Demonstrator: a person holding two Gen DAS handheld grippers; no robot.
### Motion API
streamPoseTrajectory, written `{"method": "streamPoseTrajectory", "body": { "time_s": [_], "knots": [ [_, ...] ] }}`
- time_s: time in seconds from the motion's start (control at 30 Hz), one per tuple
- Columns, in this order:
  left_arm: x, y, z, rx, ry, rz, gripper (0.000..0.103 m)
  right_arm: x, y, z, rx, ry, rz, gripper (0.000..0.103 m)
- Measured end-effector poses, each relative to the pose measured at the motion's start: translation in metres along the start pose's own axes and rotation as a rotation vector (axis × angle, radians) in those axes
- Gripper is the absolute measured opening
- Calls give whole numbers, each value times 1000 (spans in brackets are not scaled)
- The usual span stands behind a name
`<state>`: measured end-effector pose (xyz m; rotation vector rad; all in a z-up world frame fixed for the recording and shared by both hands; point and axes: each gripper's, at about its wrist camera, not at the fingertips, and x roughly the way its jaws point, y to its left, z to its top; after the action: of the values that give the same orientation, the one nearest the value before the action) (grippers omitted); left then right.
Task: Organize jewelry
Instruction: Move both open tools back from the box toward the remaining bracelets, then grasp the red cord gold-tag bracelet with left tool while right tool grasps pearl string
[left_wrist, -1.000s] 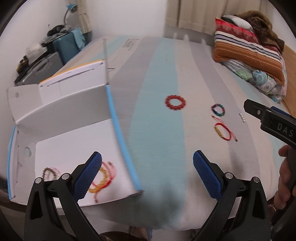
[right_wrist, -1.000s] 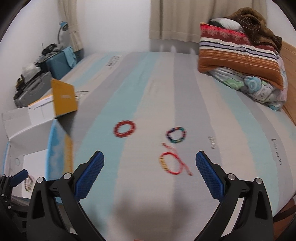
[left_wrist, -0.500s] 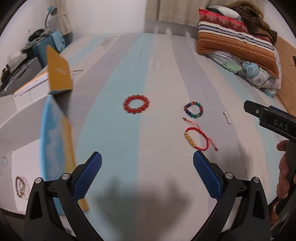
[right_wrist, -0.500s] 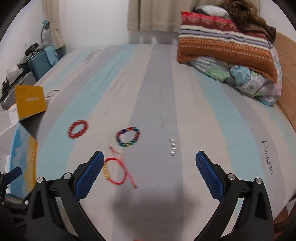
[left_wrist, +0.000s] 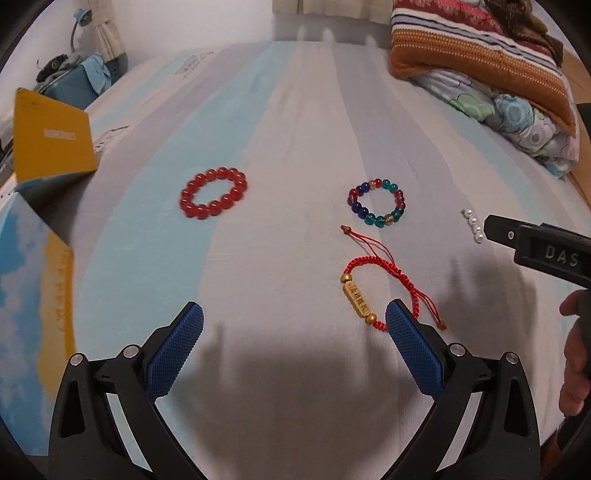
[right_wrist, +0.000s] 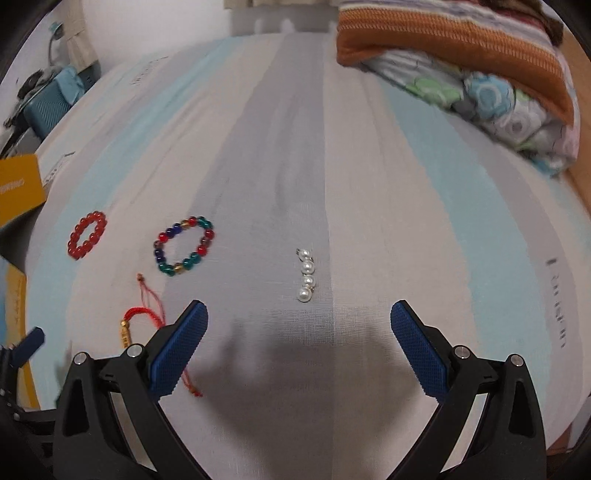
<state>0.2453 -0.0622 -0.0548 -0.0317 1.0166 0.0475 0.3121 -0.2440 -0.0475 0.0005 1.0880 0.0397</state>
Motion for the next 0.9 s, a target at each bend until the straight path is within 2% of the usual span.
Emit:
{"method": "streamPoseTrajectory", "body": {
  "time_s": [0.2,0.37,0.43,0.5,0.57,0.6,0.67,0.8,0.9],
  "knots": [
    [25,-13,-1,11,27,16,97,29,0,-2,-29,60,-8,78],
    [37,-17,-2,8,34,19,95,42,-7,-4,2,90,21,62],
    [41,-18,-3,11,37,25,86,47,-8,-5,5,108,23,53],
    [41,-20,-5,24,22,30,76,48,-7,-6,3,112,18,50],
    [40,-21,-6,33,16,29,71,48,-6,-5,-6,117,21,40],
    [39,-21,-6,38,16,33,67,48,-5,-6,-14,120,20,37],
    [37,-22,-6,46,12,36,58,48,-3,-5,-25,123,22,25],
    [34,-24,-7,58,23,0,25,48,-6,-6,-2,130,36,12],
    [32,-26,-8,79,46,-30,7,46,-9,-6,30,136,56,6]
  ]
}}
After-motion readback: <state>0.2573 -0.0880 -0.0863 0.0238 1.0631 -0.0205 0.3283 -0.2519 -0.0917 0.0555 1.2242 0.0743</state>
